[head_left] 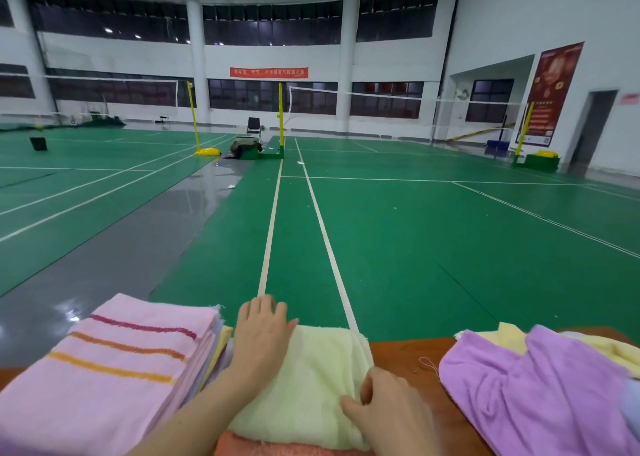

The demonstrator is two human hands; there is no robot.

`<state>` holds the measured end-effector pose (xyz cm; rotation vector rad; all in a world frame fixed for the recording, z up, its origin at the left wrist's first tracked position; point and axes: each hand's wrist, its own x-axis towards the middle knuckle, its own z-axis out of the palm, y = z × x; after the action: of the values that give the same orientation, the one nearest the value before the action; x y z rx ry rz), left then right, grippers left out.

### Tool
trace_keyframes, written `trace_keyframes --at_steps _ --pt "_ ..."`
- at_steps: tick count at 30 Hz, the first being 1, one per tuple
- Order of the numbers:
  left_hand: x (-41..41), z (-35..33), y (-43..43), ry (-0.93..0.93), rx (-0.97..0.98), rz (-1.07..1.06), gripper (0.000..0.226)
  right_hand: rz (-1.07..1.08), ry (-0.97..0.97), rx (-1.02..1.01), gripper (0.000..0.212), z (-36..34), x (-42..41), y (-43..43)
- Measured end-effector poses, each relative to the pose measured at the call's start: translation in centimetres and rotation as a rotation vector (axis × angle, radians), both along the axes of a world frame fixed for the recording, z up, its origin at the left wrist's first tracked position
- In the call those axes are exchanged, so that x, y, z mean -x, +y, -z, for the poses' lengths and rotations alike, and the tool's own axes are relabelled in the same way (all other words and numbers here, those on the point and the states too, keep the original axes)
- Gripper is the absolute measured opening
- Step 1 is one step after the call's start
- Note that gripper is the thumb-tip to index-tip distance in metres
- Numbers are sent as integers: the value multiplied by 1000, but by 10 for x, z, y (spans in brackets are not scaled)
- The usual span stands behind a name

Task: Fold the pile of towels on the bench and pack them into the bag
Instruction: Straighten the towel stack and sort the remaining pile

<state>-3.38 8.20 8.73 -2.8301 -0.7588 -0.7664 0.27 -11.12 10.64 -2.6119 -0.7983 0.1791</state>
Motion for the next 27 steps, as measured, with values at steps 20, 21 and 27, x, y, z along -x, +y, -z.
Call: trace_keyframes --at_steps 20,21,27 --pt "28 26 -46 335 249 365 96 41 777 -535 39 38 -28 -23" --pt "28 27 -46 344 249 371 97 42 780 -521 45 37 -28 -24" --pt "24 30 -41 346 284 360 110 20 532 -553 28 31 -13 -25"
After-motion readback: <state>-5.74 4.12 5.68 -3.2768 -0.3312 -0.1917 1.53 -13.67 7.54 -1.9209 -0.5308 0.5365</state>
